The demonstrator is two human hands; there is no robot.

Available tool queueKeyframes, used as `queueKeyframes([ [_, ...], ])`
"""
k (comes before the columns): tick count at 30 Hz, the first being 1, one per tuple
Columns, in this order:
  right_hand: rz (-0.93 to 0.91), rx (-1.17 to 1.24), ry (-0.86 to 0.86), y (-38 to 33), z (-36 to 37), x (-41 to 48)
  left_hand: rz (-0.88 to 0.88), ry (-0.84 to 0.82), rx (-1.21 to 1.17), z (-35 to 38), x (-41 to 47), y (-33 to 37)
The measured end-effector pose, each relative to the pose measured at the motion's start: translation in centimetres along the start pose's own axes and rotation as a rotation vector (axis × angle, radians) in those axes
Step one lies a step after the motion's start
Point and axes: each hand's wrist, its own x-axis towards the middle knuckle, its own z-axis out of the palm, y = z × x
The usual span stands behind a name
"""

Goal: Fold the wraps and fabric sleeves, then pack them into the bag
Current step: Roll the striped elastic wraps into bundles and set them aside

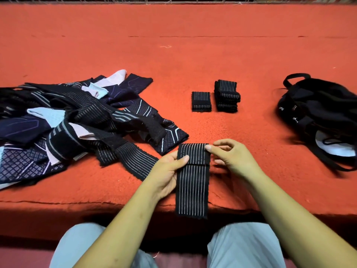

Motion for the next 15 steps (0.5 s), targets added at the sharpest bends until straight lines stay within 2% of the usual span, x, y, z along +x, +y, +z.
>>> queueKeyframes([
  [3,0.375,0.112,-0.220,-1.8,-0.5,0.5,0.006,-0.059,0.048,-0.1,0.0,0.3],
  [6,0.477,0.276,-0.331,-3.0,-0.6,1.2,-0.020,-0.109,0.079,0.0,-0.1,0.4],
  [10,0.282,0.276,-0.118,-3.4,0.3,2.5,-0.101,-0.114,0.156,-0.3,-0.3,0.4],
  [15,-0.079,0.141,-0.071,-5.1,0.9,2.4,-0.183,0.022,0.121,-0.6,0.3,0.3],
])
